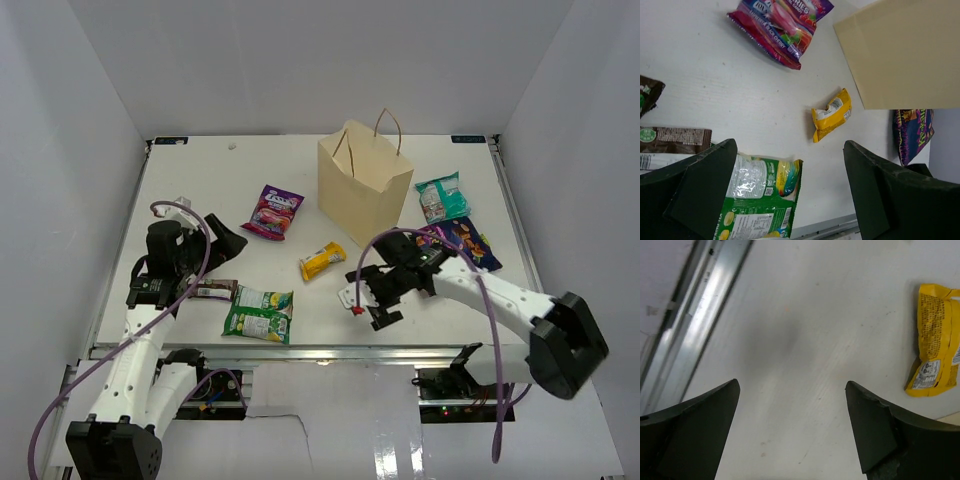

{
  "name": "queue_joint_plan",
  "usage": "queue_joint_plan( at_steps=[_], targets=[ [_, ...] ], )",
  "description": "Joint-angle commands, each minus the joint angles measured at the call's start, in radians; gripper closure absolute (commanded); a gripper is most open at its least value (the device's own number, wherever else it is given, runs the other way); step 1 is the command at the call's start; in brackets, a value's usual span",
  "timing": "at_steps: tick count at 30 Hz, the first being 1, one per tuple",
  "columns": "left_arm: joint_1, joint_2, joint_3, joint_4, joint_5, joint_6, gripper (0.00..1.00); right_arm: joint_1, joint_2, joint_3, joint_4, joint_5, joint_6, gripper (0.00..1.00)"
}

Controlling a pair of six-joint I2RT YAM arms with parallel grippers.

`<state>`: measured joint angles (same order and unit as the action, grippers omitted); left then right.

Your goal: Place the snacks into the paper bag

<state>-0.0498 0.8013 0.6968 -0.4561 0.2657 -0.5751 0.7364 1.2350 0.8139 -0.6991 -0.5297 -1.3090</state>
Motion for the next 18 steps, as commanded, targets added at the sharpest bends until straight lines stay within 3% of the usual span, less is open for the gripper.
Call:
queue_joint_plan(
  at_steps=[1, 7, 10, 18],
  targets=[
    [0.001, -0.013, -0.017, -0.094, -0.031, -0.098, 0.02, 0.037, 0.218, 0.179, 0.237, 0.089, 0.045, 0.09],
    [0.001, -0.054, 0.001, -0.306, -0.181, -0.276, 0.02, 0.047, 0.493, 0.413, 0.295, 0.149, 0.151, 0.21],
    [0.001, -0.096, 0.004, -0.418, -0.230, -0.395, 0.02, 0.047, 0.550, 0.418, 0.312, 0.177, 0.154, 0.23],
    [-0.001, -0.133, -0.008, -0.561, -0.229, -0.649, 0.14, 0.047, 0.641, 0.422, 0.312, 0.203, 0.189, 0.52]
  ],
)
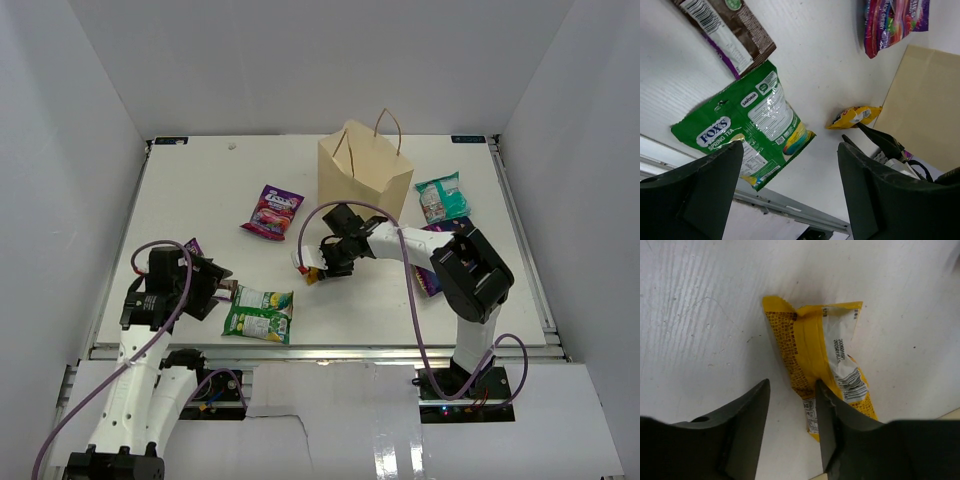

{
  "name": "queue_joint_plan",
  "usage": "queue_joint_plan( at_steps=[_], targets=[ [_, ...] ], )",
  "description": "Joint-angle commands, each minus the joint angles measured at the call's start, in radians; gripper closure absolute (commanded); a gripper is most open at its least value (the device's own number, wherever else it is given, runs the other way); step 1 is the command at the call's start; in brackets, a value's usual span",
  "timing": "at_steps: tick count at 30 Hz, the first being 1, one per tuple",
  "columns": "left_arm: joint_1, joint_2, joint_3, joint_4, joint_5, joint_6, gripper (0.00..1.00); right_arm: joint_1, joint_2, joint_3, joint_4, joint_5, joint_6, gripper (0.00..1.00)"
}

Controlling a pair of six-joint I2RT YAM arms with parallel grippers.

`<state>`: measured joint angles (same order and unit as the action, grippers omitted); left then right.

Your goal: Place the snacks into the paper bag

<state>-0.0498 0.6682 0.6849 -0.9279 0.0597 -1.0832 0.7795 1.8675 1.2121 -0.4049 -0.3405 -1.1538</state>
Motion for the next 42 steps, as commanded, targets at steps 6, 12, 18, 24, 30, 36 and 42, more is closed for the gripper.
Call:
queue_joint_plan(
  at_steps=[6, 12, 18, 24, 30, 36, 42],
  targets=[
    [-0.001, 0.030, 0.022, -0.094, -0.031, -0.130, 0.15, 0.000, -0.033, 0.011, 0.031, -0.058, 0.130, 0.78],
    [-0.001, 0.022, 0.028, -0.042, -0.005, -0.038, 0.14, -0.016, -0.177, -0.059, 0.066, -0.173, 0.221, 0.92],
    [0.001, -0.012, 0.038, 0.046, 0.051, 0.077, 0.12, -0.043, -0.310, -0.065, 0.067, -0.271, 0.310, 0.92],
    [0.001, -0.024, 0.015, 0.141, 0.140, 0.120, 0.09, -0.034, -0.217, -0.048, 0.074, -0.143, 0.206, 0.22],
    [0.001, -0.028, 0.030, 0.152, 0.157, 0.166, 0.07, -0.037, -0.039, 0.052, -0.008, -0.089, -0.026, 0.08],
    [0.001, -0.067, 0.010, 0.156, 0.170, 0.154, 0.07, -0.037, 0.071, 0.151, -0.043, -0.084, -0.047, 0.11],
    [-0.001, -0.055, -0.002, 0.176, 0.178, 0.154, 0.07, -0.039, 0.110, 0.130, -0.043, -0.100, -0.004, 0.34]
  ],
)
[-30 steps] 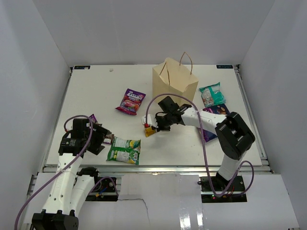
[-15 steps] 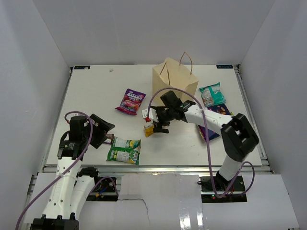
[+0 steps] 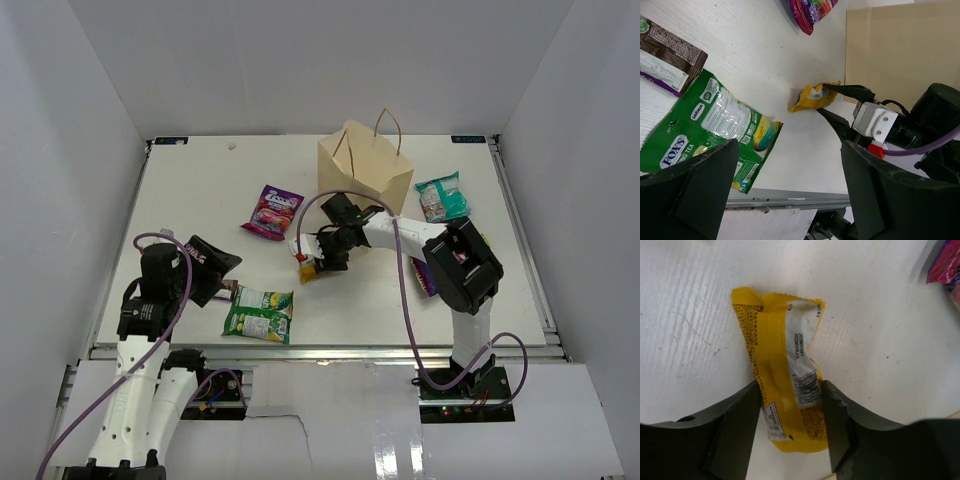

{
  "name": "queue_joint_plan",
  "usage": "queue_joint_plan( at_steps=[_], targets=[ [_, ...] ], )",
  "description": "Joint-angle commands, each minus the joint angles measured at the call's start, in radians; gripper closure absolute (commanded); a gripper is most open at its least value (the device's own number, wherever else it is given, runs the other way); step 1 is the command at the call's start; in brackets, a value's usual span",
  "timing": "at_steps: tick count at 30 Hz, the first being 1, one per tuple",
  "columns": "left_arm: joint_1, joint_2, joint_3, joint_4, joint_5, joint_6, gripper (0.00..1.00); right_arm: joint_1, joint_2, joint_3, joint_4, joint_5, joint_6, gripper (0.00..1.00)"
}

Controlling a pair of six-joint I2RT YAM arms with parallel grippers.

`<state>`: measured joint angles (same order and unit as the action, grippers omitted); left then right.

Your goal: Place the snacks into the paper bag

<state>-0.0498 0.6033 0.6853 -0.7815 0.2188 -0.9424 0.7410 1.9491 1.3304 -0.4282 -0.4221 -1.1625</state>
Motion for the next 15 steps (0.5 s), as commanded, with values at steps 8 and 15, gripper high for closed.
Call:
queue_joint_plan(
  at_steps=[8, 15],
  targets=[
    [0.001, 0.052, -0.009, 0.106, 0.066, 0.045, 0.07, -0.023, -0.045, -0.037, -0.027, -0.128, 0.119, 0.92],
    [0.001, 0.069, -0.084, 0.301, 0.162, 0.056, 0.07, -0.092, -0.350, -0.016, -0.141, -0.516, 0.219, 0.92]
  ],
)
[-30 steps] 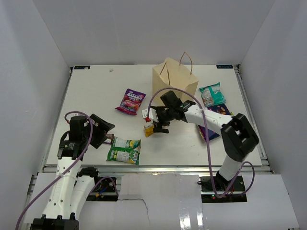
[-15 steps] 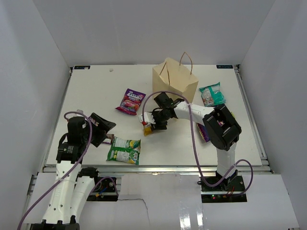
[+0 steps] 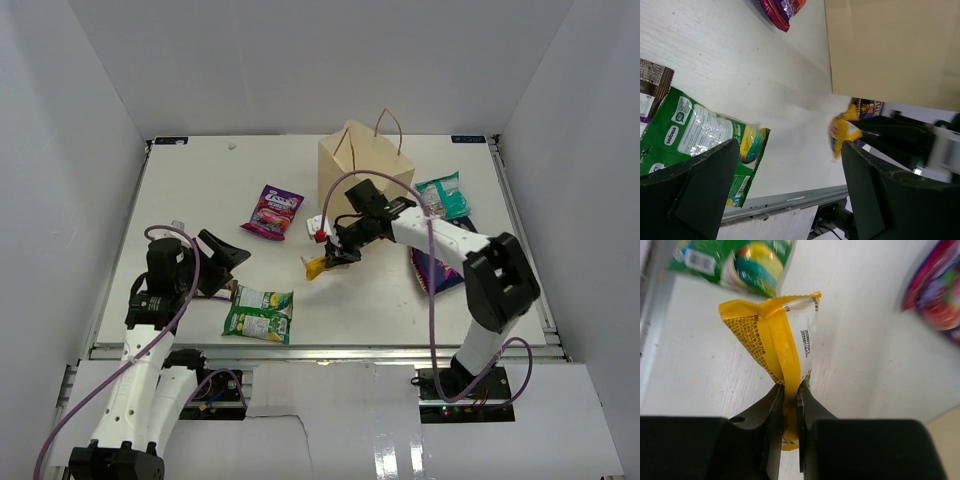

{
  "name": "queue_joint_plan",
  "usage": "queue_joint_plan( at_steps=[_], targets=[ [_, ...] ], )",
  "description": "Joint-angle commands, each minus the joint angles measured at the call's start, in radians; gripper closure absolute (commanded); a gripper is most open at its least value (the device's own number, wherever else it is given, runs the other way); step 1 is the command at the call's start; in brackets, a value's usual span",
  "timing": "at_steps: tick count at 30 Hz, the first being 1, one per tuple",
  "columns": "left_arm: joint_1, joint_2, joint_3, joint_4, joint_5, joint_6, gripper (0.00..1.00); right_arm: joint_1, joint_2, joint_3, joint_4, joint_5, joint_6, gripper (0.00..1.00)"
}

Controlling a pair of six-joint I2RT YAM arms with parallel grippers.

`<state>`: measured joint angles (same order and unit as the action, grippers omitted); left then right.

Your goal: Place the snacks into the paper bag

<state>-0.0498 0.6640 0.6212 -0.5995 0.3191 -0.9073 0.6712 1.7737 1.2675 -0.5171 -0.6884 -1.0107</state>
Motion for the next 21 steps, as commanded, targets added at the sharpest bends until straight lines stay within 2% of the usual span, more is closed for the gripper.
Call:
queue_joint_plan(
  at_steps=[1, 4, 6, 7, 11, 13, 14, 17, 19, 21],
  targets=[
    [-0.001, 0.017, -0.021, 0.133, 0.066, 0.021, 0.07, -0.024, -0.251, 0.061, -0.058, -0.272, 0.081, 0.92],
    [-0.001, 0.062, -0.018, 0.188, 0.078, 0.036, 0.07, -0.039, -0.365, 0.142, -0.052, -0.289, 0.191, 0.92],
    [-0.001, 0.103, -0.011, 0.224, 0.080, 0.051, 0.07, -0.070, -0.399, 0.208, 0.041, -0.200, 0.320, 0.92],
    [-0.001, 0.117, 0.000, 0.236, 0.083, 0.057, 0.07, -0.091, -0.428, 0.220, 0.092, -0.165, 0.468, 0.92],
    [0.001, 0.183, 0.031, 0.282, 0.094, 0.077, 0.07, -0.228, -0.476, 0.242, 0.363, -0.045, 0.788, 0.92],
    [-0.001, 0.207, 0.043, 0.283, 0.097, 0.081, 0.07, -0.252, -0.485, 0.239, 0.454, 0.192, 0.892, 0.92],
    [0.001, 0.212, 0.048, 0.282, 0.098, 0.081, 0.07, -0.254, -0.481, 0.233, 0.475, 0.355, 0.912, 0.92],
    [-0.001, 0.200, 0.037, 0.244, 0.065, 0.042, 0.09, -0.255, -0.425, 0.222, 0.505, 0.582, 0.960, 0.92],
    [-0.001, 0.187, 0.037, 0.199, 0.035, 0.005, 0.10, -0.255, -0.361, 0.243, 0.503, 0.648, 0.983, 0.92],
    [-0.001, 0.178, 0.037, 0.121, -0.005, -0.016, 0.10, -0.254, -0.312, 0.247, 0.500, 0.652, 0.972, 0.90]
  ],
)
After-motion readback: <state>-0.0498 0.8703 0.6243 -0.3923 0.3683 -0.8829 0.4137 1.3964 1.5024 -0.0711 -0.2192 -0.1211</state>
